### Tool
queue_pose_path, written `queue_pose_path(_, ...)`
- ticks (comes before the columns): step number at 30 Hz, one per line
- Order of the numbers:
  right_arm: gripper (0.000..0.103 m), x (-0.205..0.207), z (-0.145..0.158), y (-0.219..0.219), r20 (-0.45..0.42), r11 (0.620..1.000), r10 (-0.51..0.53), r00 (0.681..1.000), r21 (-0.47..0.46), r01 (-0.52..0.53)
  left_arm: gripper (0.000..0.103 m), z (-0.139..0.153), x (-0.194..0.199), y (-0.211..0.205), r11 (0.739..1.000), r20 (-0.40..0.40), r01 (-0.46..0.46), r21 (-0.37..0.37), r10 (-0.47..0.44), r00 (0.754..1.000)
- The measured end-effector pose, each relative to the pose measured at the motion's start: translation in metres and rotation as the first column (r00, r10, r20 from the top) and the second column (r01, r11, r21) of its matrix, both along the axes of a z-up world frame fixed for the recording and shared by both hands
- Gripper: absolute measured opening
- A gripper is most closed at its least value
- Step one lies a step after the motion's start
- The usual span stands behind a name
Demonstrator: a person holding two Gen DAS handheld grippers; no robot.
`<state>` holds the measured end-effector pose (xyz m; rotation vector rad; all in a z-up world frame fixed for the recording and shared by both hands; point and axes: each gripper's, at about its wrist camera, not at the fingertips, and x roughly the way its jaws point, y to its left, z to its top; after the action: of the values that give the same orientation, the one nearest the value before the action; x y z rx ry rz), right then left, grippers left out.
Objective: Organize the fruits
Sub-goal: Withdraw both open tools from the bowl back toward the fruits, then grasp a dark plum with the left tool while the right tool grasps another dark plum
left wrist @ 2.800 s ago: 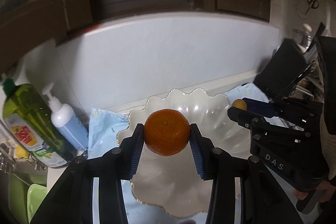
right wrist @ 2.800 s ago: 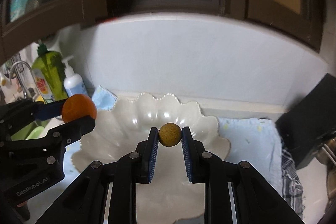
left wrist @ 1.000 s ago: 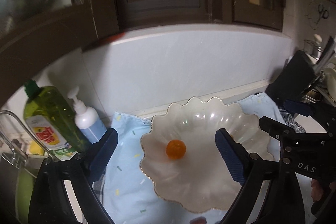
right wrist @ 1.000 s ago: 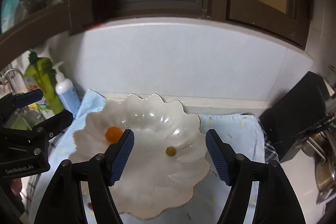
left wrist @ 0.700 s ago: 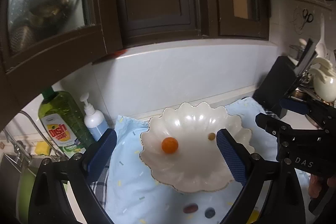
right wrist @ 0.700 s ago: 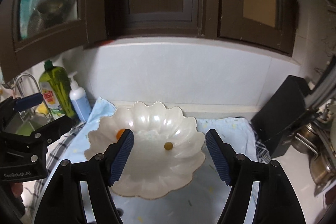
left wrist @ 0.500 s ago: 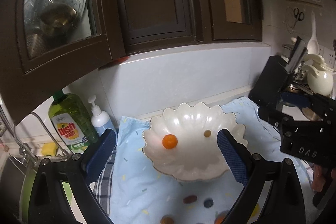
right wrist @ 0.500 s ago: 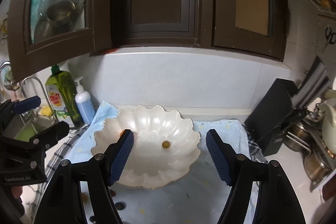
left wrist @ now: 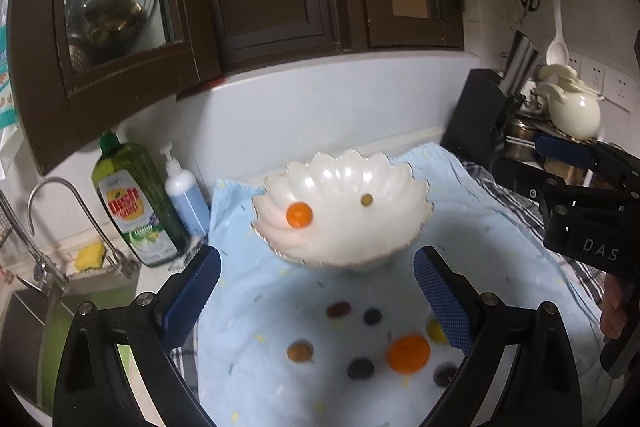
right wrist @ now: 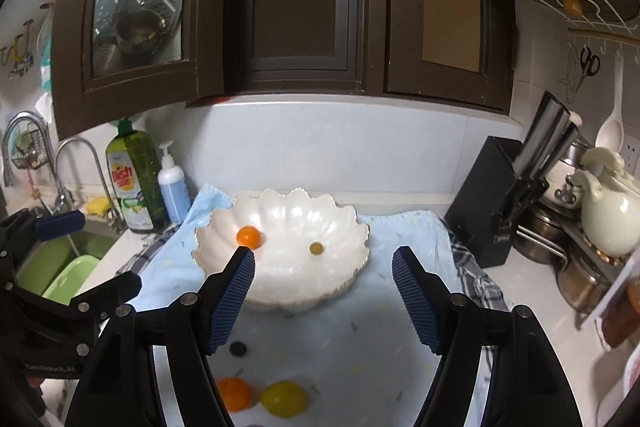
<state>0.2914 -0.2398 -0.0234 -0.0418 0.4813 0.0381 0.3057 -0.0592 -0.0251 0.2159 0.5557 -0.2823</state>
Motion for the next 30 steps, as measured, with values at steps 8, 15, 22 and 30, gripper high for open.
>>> queue_pose_path(8, 0.072, -0.031, -0.021, 0.009, -0.034, 1.0, -0.02, 0.999, -0.02, 0.019, 0.099, -0.019, -0.026, 0.01, 0.999, -0.023, 0.012, 0.03, -0.012, 1.0)
queue_pose_path(15, 0.072, -0.046, -0.04, 0.021, -0.09, 1.0, -0.006, 0.996, -0.017, 0.005, 0.099, -0.035, -0.036, 0.018, 0.998, -0.057, 0.061, 0.035, -0.059, 0.997)
queue_pose_path(22, 0.072, -0.056, -0.06, 0.034, -0.155, 1.0, -0.021, 0.988, -0.022, 0.017, 0.098, -0.051, -0.041, 0.023, 0.987, -0.045, 0.138, 0.078, -0.135, 0.99)
queue_pose_path(30, 0.072, -0.063, -0.082, 0.048, -0.201, 0.998, -0.066, 0.977, -0.024, 0.063, 0.094, -0.076, -0.034, 0.028, 0.965, -0.085, 0.238, 0.112, -0.229, 0.97)
